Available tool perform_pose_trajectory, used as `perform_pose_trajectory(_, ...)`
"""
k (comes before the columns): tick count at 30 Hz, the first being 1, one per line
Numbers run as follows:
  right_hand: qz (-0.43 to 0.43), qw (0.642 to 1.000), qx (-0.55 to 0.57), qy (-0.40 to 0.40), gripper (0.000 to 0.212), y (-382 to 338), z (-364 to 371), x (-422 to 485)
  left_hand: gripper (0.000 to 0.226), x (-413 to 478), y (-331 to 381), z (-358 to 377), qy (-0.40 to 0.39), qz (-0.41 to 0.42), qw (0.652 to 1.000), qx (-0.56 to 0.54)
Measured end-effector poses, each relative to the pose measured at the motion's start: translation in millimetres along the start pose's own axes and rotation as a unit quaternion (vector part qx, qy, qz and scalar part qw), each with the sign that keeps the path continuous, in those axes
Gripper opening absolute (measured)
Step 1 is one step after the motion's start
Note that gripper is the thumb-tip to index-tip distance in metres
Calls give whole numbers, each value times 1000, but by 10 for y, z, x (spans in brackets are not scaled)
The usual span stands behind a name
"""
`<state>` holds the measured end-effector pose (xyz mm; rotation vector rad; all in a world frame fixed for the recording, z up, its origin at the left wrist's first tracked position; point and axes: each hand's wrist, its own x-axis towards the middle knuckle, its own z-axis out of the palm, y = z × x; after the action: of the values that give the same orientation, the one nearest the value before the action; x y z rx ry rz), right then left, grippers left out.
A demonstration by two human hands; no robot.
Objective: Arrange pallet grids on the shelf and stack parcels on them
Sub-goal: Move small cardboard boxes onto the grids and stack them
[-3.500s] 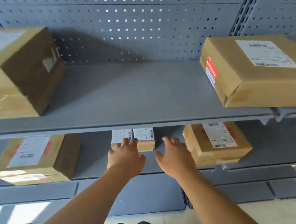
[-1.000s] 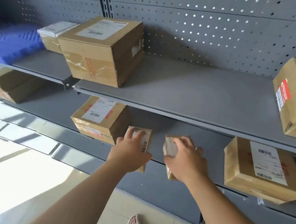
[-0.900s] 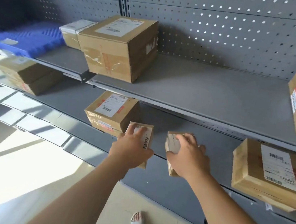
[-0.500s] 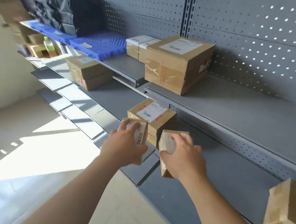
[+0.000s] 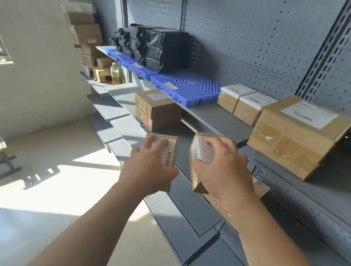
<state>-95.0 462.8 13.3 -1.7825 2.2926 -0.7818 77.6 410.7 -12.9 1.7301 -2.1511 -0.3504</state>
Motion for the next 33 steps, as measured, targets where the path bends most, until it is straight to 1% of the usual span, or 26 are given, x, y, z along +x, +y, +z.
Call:
perform_pose_trajectory(5, -18, 999, 10, 30, 57, -672, 214, 529, 66, 467, -533, -423, 39, -14, 999, -7)
perform_pose_trajectory(9, -30, 999, 25, 36, 58, -1091, 414, 873, 69, 789, -890, -679, 54, -26, 998, -14)
perform_pose_trajectory(14, -46, 998, 27, 34, 55, -1433, 657, 1290, 70, 1191, -1205, -835, 62, -40, 997, -30)
perform_pose_trajectory(17, -61, 997, 23, 33, 56, -1548, 793, 1592, 71, 1471, -1318, -853, 72, -44, 996, -21)
perform_pose_trajectory(21, -82, 995, 15, 50, 57, -1627, 914, 2069, 72, 1938, -1376, -840, 82, -58, 995, -22)
perform_pose_trajectory(24, -94, 993, 34, 63, 55, -1660, 949, 2490, 74, 2331, -1257, -848, 94, -60, 994, -24)
perform_pose_trajectory(29, -82, 992, 65, 75, 58, -1604, 886, 3152, 73, 2976, -1072, -871, 110, -43, 993, -7)
perform_pose_trajectory(33, -69, 991, 73, 88, 51, -1491, 890, 3605, 71, 3430, -951, -864, 123, -25, 992, -12)
